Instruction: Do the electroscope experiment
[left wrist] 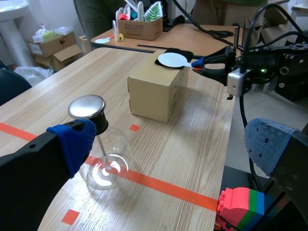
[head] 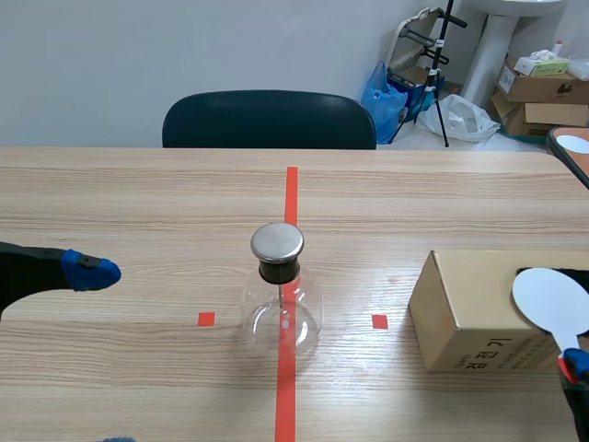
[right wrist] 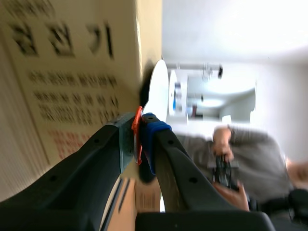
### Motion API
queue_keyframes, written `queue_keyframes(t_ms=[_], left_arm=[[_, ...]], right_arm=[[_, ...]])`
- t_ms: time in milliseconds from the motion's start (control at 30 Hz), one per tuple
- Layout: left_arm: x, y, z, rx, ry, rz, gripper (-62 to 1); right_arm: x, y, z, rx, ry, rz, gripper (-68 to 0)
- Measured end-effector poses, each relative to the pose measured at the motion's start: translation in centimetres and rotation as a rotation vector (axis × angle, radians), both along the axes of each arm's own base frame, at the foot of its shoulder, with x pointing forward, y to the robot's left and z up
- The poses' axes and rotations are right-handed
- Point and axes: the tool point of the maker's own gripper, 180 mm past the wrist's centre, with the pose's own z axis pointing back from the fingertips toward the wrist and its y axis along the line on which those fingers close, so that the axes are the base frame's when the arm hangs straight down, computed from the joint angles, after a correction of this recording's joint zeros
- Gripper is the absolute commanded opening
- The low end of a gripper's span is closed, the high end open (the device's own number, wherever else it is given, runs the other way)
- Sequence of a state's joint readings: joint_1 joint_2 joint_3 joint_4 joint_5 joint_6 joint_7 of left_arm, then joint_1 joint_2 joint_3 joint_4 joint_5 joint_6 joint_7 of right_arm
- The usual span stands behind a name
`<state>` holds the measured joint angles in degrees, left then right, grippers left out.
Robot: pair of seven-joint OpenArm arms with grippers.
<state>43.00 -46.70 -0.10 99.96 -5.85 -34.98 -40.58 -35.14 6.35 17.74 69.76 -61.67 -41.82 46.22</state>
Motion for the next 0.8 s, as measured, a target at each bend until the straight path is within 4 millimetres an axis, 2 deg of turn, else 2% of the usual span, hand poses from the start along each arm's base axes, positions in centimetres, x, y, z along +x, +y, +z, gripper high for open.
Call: queue_keyframes(t_ms=[33,133,200,267,333,400,433,533,567,600,700,733,767,800], left_arm=[[0.0,0.0,0.0,0.001,0.001,0.0,1.4],[0.0,0.0,0.0,0.001,0.001,0.0,1.4],[0.0,0.0,0.0,0.001,0.001,0.0,1.4],[0.0,0.0,0.0,0.001,0.001,0.0,1.4],[0.0,0.0,0.0,0.001,0.001,0.0,1.4],[0.0,0.0,0.0,0.001,0.001,0.0,1.4],[0.0,0.0,0.0,0.001,0.001,0.0,1.4],[0.0,0.0,0.0,0.001,0.001,0.0,1.4],[0.0,0.0,0.0,0.001,0.001,0.0,1.4],[0.0,0.0,0.0,0.001,0.001,0.0,1.4],[0.0,0.0,0.0,0.001,0.001,0.0,1.4],[0.0,0.0,0.0,0.001,0.001,0.0,1.4],[0.0,0.0,0.0,0.001,0.001,0.0,1.4],[0.0,0.0,0.0,0.001,0.001,0.0,1.4]], right_arm=[[-0.1,-0.2,-0.1,-0.003,0.004,-0.013,-66.5],[0.0,-3.3,-0.2,-0.026,0.005,-0.192,-66.5],[-0.1,-4.4,-0.2,-0.032,0.005,-0.246,-66.5],[-0.2,-3.2,-0.1,-0.025,0.007,-0.178,-66.5],[-0.6,-0.6,-0.2,-0.009,0.012,-0.025,-66.5],[-0.8,0.7,-0.3,0.0,0.018,0.037,-66.5],[-0.6,0.1,-0.4,-0.005,0.019,-0.006,-66.5],[-0.2,-4.7,-0.2,-0.026,0.004,-0.299,-66.5],[-0.3,-5.4,-0.2,-0.028,0.003,-0.326,-66.5],[-0.3,-4.9,-0.1,-0.032,0.004,-0.28,-66.5],[-0.6,0.0,0.0,-0.018,0.01,0.023,-66.5],[-0.8,1.1,-0.1,-0.01,0.012,0.076,-66.5],[-0.8,1.4,-0.1,-0.003,0.014,0.081,-66.5],[-0.6,0.8,-0.3,-0.002,0.016,0.031,-66.5]])
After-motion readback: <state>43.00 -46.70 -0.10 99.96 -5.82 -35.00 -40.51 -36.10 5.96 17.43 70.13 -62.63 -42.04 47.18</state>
